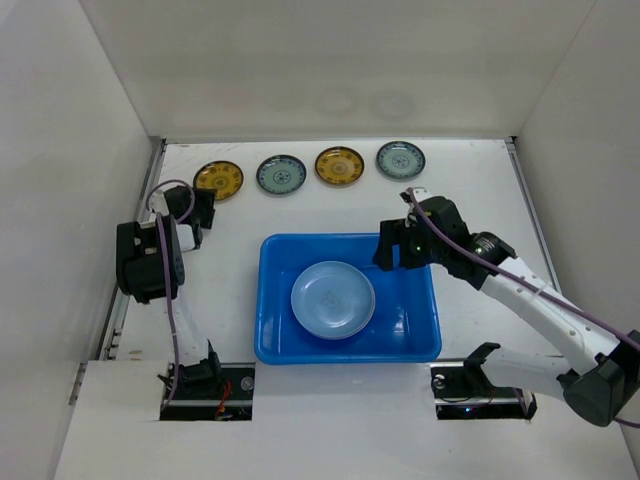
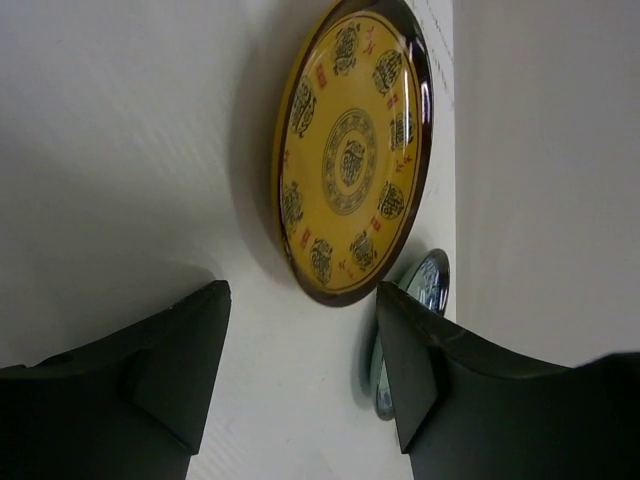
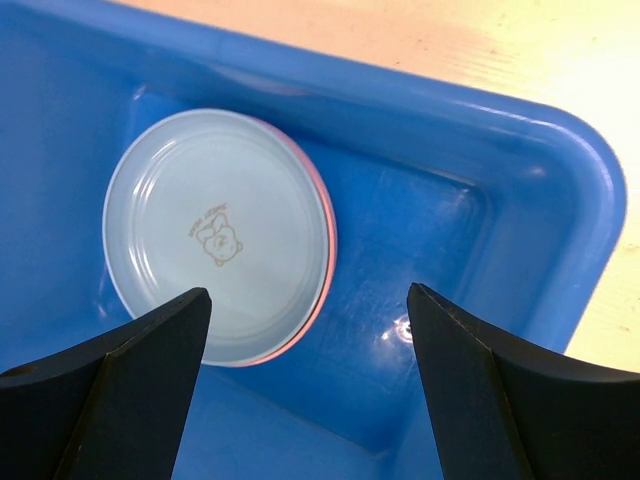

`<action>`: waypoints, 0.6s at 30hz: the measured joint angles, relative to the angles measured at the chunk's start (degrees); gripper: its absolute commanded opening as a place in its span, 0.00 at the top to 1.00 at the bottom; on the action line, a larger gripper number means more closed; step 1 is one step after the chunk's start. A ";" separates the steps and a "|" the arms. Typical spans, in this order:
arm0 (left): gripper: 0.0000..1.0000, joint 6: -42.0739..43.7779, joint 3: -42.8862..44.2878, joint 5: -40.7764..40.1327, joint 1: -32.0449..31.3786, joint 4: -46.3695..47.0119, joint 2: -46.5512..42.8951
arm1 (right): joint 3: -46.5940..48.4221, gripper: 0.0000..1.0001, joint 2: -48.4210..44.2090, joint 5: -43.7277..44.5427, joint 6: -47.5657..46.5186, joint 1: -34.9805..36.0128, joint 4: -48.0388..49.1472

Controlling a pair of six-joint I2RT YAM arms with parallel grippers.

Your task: Place the plates into the plastic bin on the countertop

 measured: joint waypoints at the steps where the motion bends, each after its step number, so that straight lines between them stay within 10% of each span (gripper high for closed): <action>1: 0.44 -0.57 1.16 0.11 0.00 0.37 1.16 | 0.00 0.15 0.00 0.00 0.00 -0.48 0.09; 18: 1.00 -3.52 13.86 0.37 0.00 -3.13 11.76 | -0.39 0.17 -1.57 0.55 2.03 -3.32 0.24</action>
